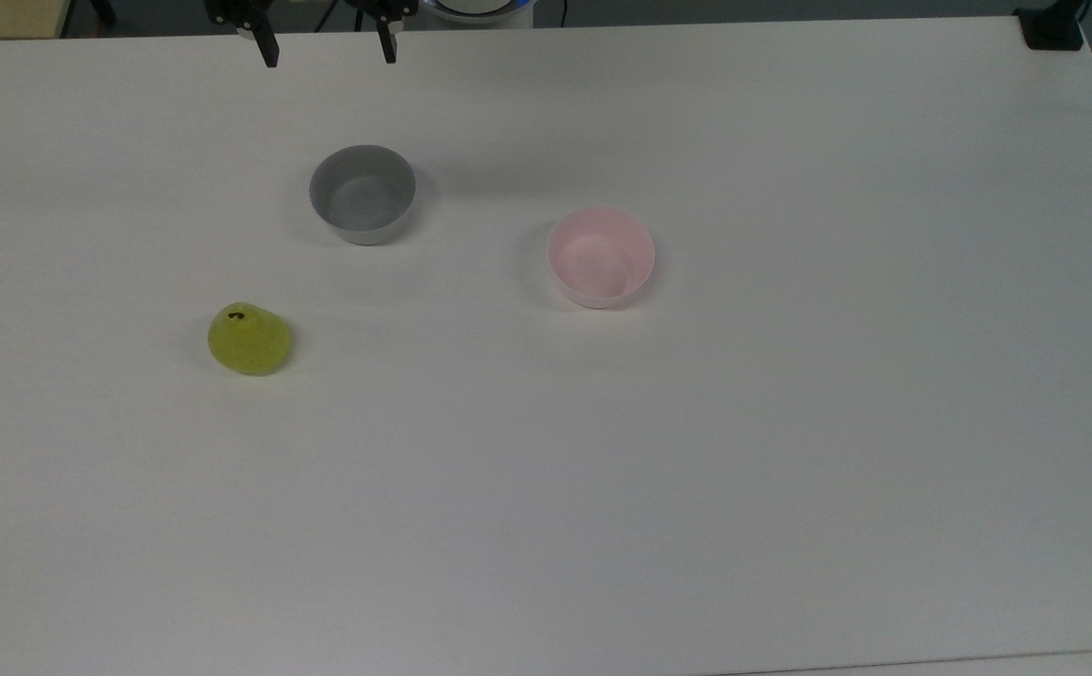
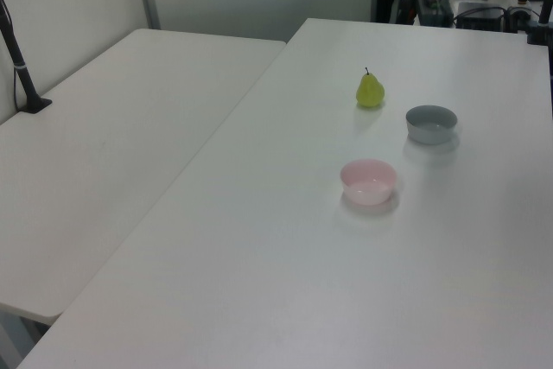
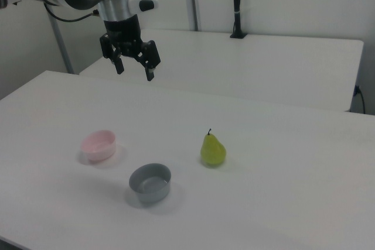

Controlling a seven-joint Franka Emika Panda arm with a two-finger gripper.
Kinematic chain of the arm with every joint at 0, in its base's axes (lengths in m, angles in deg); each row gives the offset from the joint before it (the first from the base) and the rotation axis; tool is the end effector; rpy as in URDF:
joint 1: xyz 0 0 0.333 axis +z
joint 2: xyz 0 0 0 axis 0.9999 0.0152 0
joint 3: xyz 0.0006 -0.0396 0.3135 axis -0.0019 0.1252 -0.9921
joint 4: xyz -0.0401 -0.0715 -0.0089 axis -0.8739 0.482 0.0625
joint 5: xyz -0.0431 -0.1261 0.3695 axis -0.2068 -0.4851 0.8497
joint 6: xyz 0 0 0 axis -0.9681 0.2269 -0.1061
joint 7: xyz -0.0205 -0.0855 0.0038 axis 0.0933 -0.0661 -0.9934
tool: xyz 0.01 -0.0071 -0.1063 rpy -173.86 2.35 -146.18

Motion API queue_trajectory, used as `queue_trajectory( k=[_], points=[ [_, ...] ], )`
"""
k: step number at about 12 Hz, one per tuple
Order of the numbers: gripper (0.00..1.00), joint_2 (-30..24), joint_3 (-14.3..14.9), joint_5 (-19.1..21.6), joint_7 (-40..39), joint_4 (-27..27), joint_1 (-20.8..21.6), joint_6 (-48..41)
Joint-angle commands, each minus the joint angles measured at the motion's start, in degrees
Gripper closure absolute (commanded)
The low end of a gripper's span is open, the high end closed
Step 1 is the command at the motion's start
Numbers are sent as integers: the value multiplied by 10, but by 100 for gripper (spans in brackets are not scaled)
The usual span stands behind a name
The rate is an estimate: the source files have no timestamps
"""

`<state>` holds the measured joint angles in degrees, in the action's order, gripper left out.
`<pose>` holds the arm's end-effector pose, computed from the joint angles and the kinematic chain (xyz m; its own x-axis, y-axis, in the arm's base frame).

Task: Place the pear in the bowl

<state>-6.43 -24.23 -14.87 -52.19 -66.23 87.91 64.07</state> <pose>0.5681 -0.0629 0.6164 0.9942 0.0317 0.1030 0.0364 -0.9983 -0.0445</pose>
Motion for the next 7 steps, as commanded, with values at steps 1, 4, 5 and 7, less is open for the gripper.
queue_trajectory(
  k=[1, 4, 5, 7],
  points=[
    [0, 2, 7, 9, -15, 9, 5, -12],
    [0, 3, 8, 7, -77, 9, 3, -12],
    [0, 3, 8, 6, -95, 8, 2, -13],
    [0, 4, 11, 4, -140, 9, -4, -12]
  ],
)
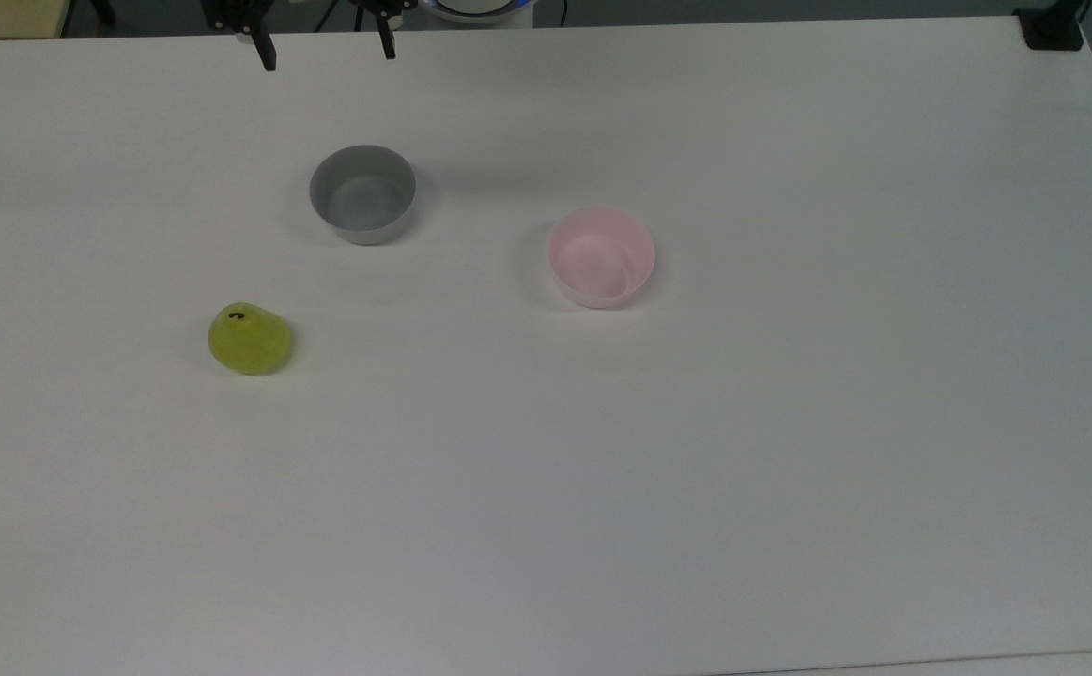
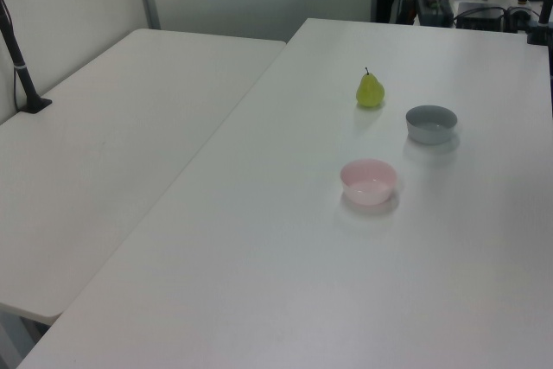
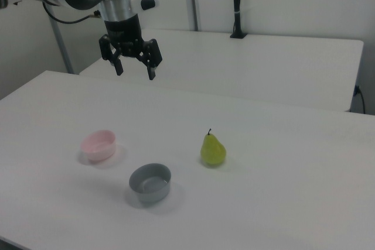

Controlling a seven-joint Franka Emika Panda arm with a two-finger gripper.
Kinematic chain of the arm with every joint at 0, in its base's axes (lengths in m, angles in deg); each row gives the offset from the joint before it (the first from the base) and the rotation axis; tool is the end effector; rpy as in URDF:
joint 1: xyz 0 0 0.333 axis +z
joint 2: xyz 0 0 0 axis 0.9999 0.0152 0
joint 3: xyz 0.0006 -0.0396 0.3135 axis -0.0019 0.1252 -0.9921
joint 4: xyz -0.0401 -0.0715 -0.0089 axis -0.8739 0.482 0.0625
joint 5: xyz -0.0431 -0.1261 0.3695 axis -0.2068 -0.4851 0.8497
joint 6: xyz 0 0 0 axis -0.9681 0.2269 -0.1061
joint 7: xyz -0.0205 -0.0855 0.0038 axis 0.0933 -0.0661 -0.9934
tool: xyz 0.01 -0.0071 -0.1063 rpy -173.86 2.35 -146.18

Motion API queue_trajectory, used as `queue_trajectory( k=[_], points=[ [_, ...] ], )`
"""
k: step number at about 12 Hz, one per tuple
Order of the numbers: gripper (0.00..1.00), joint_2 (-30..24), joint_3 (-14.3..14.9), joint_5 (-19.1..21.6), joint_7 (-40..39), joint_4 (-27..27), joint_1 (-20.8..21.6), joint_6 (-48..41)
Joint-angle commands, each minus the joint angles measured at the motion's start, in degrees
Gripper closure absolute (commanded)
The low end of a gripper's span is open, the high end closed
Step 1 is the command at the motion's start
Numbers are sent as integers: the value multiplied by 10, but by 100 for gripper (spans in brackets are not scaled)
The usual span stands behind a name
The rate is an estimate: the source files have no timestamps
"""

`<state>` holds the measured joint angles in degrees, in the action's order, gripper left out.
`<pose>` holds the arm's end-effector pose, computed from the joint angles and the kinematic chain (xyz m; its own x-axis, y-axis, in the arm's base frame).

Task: Place the pear in the bowl

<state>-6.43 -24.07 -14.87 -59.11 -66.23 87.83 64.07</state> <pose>0.5679 -0.0653 0.6164 0.9832 0.1476 0.1076 0.1518 -0.9879 -0.0317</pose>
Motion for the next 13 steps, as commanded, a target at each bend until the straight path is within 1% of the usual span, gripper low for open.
queue_trajectory(
  k=[1, 2, 4, 7, 9, 11, 13],
  points=[
    [0, 6, 9, 3, -105, 10, -9, -9],
    [0, 7, 10, 2, -133, 10, -13, -7],
    [0, 24, 10, -21, -173, 13, -25, 3],
    [0, 42, 9, -23, -177, 13, -49, 31],
    [0, 56, 9, -24, -195, 14, -58, 57],
    [0, 73, 9, -20, -217, 14, -76, 78],
    [0, 85, 9, -22, -216, 10, -78, 100]
  ],
)
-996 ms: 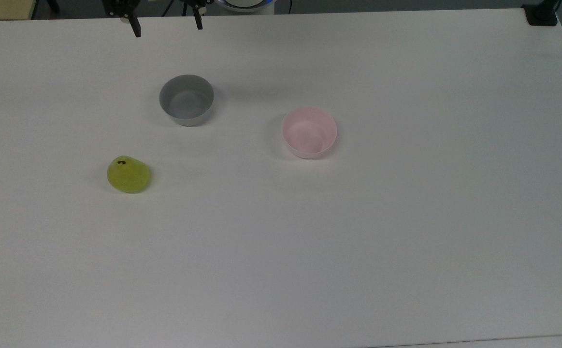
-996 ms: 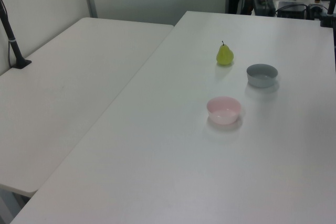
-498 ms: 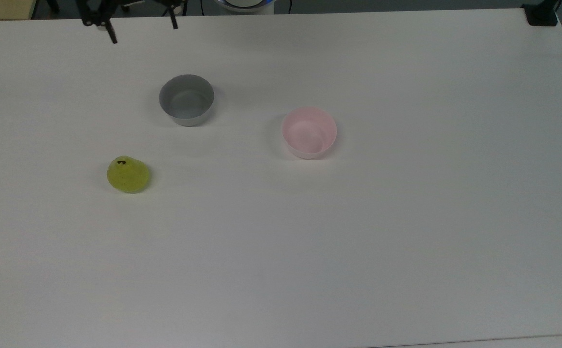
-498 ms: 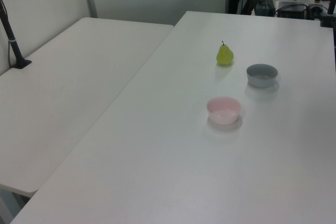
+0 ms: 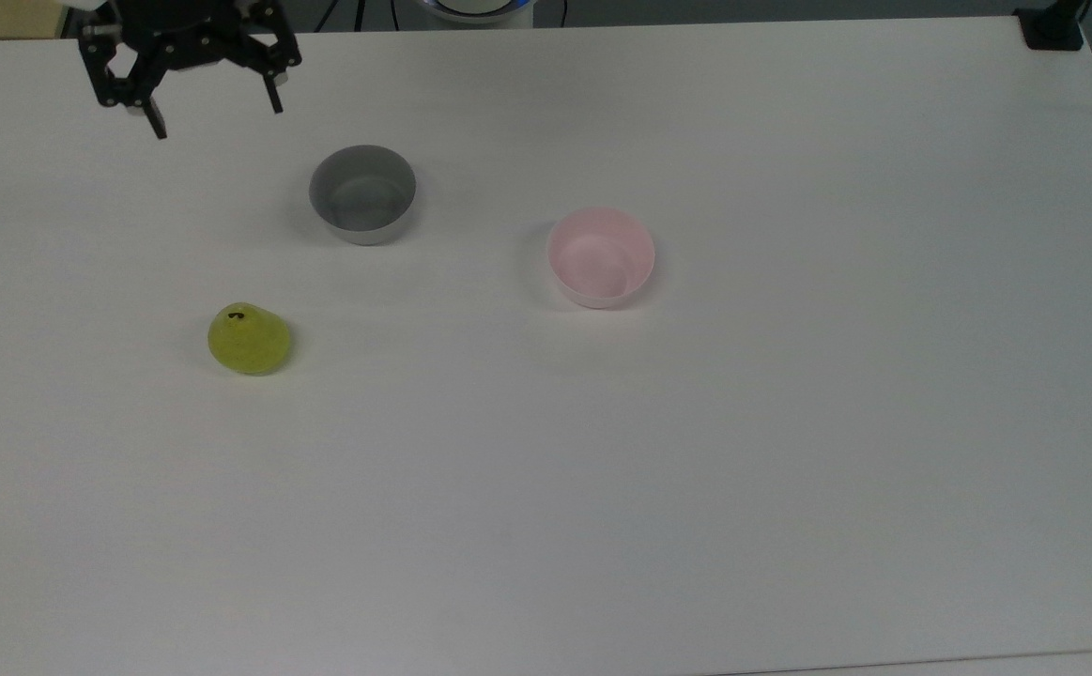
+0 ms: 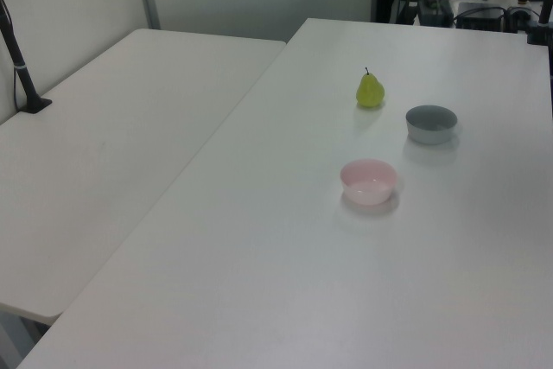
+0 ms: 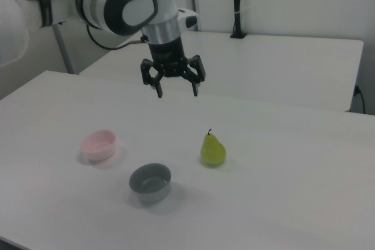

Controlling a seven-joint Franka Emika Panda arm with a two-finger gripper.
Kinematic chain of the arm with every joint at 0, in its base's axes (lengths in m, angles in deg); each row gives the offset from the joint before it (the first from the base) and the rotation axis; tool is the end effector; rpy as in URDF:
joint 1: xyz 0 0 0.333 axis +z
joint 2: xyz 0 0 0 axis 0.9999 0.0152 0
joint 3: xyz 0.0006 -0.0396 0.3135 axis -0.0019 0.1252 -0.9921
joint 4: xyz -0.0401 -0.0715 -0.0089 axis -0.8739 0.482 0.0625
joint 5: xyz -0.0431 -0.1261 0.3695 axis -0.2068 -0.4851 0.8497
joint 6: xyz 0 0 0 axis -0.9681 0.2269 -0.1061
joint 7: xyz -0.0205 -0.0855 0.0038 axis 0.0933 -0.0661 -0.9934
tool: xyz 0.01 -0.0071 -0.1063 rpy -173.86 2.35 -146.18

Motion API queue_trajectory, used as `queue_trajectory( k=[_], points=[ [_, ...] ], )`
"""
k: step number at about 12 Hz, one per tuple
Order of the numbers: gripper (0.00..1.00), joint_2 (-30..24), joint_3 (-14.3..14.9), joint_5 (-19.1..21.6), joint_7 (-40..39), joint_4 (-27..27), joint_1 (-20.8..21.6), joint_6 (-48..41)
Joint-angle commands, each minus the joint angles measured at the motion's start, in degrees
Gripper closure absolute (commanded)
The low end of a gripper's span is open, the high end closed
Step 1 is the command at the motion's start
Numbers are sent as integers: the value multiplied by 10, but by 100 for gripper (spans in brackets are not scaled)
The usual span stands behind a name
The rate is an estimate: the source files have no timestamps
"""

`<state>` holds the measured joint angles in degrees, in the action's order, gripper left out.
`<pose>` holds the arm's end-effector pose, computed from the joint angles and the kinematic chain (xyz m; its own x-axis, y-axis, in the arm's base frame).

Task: Place the pear in the bowl
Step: 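Move the open gripper toward the yellow-green pear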

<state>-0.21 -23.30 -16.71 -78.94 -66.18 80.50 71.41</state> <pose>0.5919 -0.1553 0.5654 0.9312 0.3498 0.1027 0.3458 -0.9367 0.0556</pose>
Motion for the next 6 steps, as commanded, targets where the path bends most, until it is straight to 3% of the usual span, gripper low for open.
queue_trajectory(
  k=[1, 6],
  points=[
    [0, 29, 1, -5, -12, 8, -5, 34],
    [0, 67, 2, -6, -14, -17, -6, 98]
  ],
)
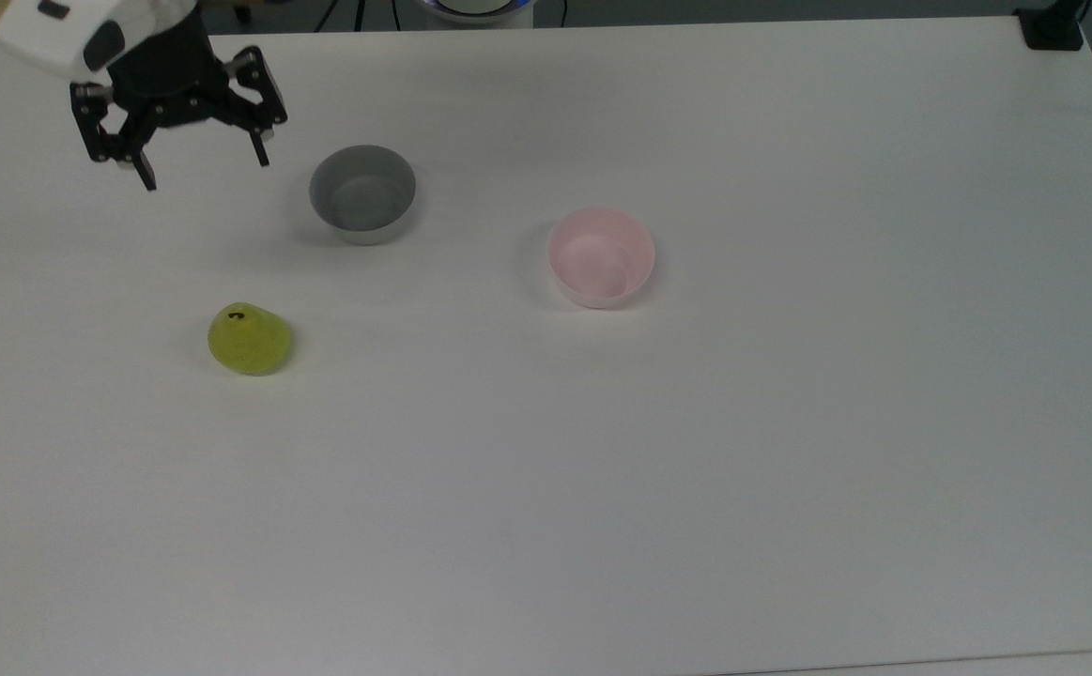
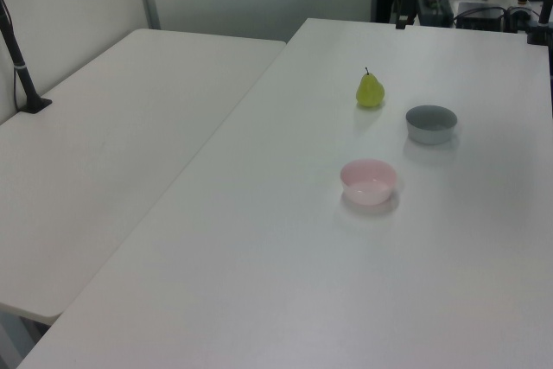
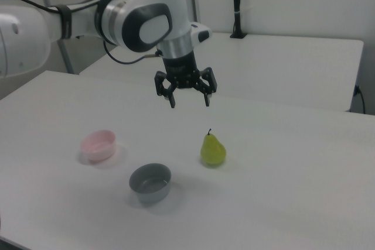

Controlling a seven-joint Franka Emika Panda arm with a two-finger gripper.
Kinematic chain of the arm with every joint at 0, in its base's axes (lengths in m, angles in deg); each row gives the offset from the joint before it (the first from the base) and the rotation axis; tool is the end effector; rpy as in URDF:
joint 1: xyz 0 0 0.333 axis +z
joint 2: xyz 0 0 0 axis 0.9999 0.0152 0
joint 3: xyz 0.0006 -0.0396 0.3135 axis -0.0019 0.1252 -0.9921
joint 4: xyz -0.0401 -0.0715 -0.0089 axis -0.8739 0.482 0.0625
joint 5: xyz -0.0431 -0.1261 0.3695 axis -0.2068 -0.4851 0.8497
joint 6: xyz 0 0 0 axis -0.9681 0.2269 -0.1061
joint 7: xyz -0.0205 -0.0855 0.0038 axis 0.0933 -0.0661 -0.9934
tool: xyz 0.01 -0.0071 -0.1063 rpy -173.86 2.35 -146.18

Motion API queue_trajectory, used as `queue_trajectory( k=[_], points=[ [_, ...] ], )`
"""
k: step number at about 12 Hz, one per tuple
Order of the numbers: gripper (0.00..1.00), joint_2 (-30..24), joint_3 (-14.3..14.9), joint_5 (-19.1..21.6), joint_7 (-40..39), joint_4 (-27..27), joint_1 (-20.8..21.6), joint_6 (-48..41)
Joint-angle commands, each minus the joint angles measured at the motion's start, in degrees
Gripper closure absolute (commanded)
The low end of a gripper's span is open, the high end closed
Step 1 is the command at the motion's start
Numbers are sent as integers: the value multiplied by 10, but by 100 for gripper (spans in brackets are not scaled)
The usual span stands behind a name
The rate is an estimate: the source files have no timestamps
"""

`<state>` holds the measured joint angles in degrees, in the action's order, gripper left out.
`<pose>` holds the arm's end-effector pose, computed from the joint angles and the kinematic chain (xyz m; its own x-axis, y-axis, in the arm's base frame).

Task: Place the pear in the bowl
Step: 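Move the open gripper toward the yellow-green pear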

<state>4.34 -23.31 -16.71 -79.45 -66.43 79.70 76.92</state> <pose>0.6147 -0.1688 0.5235 0.9323 0.3456 0.1069 0.3395 -0.9379 0.0718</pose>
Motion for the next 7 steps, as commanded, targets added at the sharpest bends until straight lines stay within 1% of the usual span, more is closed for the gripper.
queue_trajectory(
  k=[1, 3, 7],
  points=[
    [0, 32, 2, -6, -9, -16, 2, 58],
    [0, 53, 2, -6, -9, -17, 2, 80],
    [0, 76, 2, -6, -10, -23, 2, 115]
  ],
)
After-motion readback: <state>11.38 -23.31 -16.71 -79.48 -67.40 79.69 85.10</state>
